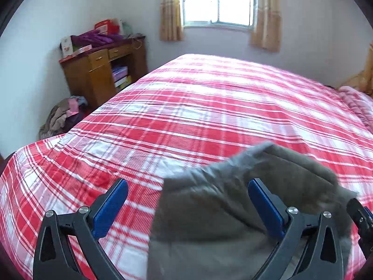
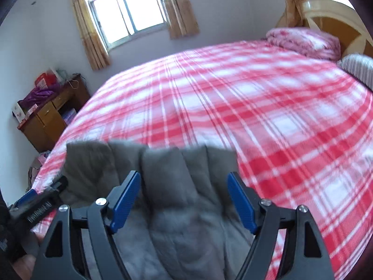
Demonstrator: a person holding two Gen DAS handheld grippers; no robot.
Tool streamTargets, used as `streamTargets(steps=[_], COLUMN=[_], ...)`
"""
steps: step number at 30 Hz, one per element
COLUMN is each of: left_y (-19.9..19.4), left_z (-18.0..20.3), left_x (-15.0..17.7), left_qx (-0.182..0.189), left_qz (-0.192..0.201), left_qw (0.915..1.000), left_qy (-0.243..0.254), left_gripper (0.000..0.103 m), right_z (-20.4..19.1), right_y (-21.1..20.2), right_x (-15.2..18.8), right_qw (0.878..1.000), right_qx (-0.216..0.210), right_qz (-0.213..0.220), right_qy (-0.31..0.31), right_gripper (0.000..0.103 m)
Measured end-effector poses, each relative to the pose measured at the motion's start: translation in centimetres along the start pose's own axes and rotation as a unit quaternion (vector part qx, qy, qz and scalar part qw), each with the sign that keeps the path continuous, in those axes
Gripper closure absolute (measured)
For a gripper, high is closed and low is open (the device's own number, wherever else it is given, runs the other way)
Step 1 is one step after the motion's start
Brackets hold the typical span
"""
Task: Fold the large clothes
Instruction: 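Regrasp the folded jacket edge with both grippers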
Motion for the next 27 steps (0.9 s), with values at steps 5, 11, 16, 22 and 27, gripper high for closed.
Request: streamTargets(steps=[5,11,16,22,27], left_y=[4.1,4.9,5.4,5.6,5.8], left_z=[1.2,1.1,1.6,1.8,1.8], left_x=[2.0,3.1,3.5,3.6,3.8], left_qx=[-0.026,-0.021,-0.028,-0.038,-0.037], left_qz=[-0.026,-0.033,-0.038,-0.037,-0.038], left_qw=[0.9982,0.9990,0.9984,0.9979,0.9979], left_qy=[0.047,0.022,0.030,0.038,0.037], left_gripper=[0.001,0.001,0.000,0.000,0.000], right_z=[0.6,2.6,2.7,2.7,2.5], right_y=[4.9,6.4,7.0,7.2,7.4], right_x=[0.4,2.0,2.4,2.8,2.9], right_qw=[0.999,0.998,0.998,0.997,0.998], right_qx=[0.002,-0.032,-0.033,-0.032,-0.020], right_qz=[-0.041,-0.042,-0.044,-0.051,-0.056], right_qy=[-0.003,0.038,0.041,0.040,0.029], right_gripper=[0.049,0.049,0.049,0.049,0.049])
Point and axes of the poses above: each gripper's, at about its wrist camera, not at the fingertips, and y roughly the way its jaws point, z to its right, x to its underside, the point moved 5 cm from there along y, roughly the way its jaws point, and after that the axes turned 8 degrees about -x, right-handed, at the moved point
